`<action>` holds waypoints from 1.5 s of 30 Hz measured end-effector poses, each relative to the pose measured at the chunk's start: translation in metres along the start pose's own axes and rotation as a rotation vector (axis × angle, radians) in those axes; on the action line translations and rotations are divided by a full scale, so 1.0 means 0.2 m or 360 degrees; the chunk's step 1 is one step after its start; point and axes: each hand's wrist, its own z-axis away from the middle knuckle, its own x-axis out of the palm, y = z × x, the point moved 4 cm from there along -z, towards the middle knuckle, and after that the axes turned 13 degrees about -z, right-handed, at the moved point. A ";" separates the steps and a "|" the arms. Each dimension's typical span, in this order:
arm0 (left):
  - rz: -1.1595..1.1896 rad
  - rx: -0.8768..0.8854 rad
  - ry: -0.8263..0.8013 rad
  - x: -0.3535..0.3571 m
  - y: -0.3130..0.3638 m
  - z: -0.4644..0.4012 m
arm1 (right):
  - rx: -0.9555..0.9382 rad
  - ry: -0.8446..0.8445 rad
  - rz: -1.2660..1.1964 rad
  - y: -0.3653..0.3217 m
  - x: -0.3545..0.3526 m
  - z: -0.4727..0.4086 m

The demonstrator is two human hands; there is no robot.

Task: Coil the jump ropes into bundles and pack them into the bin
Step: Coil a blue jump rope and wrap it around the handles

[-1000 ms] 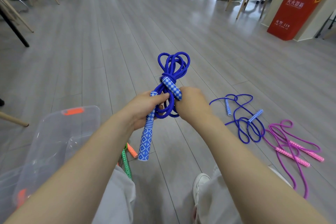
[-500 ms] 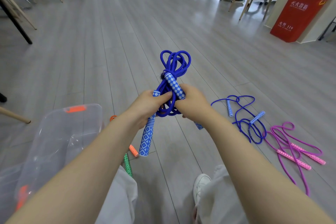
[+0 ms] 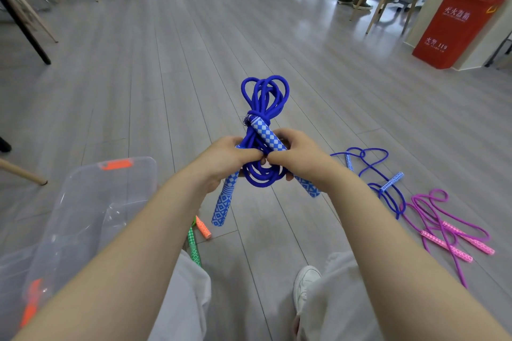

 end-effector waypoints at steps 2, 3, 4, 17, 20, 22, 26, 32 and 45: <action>-0.0039 -0.0011 0.0010 0.00 0.00 0.00 | 0.0005 0.0031 0.0132 0.00 0.01 0.00; -0.0030 -0.0010 -0.0001 0.00 0.00 0.01 | -0.0015 0.0058 0.0202 0.00 0.01 0.00; 0.0005 0.0000 -0.0031 0.00 0.01 0.01 | -0.0043 0.0089 0.0262 0.00 0.02 0.00; 0.0926 0.0327 -0.0302 0.00 0.11 0.08 | -0.0139 0.0208 0.0094 -0.06 -0.07 0.03; 0.0886 0.0206 -0.0176 0.02 0.10 0.06 | -0.0057 0.0139 0.0037 -0.05 -0.05 0.04; 0.0810 0.0119 -0.0074 0.03 0.08 0.05 | -0.0028 0.0110 0.0042 -0.04 -0.03 0.04; 0.0768 0.0014 -0.0044 0.03 0.06 0.04 | -0.0078 0.0090 0.0170 -0.03 0.00 0.03; 0.0782 0.0076 0.0071 0.01 0.06 0.02 | -0.0054 0.0039 0.0136 -0.03 -0.01 0.02; 0.0084 0.0107 0.0613 -0.06 0.02 -0.01 | 0.0127 0.0093 -0.0701 -0.06 -0.13 0.09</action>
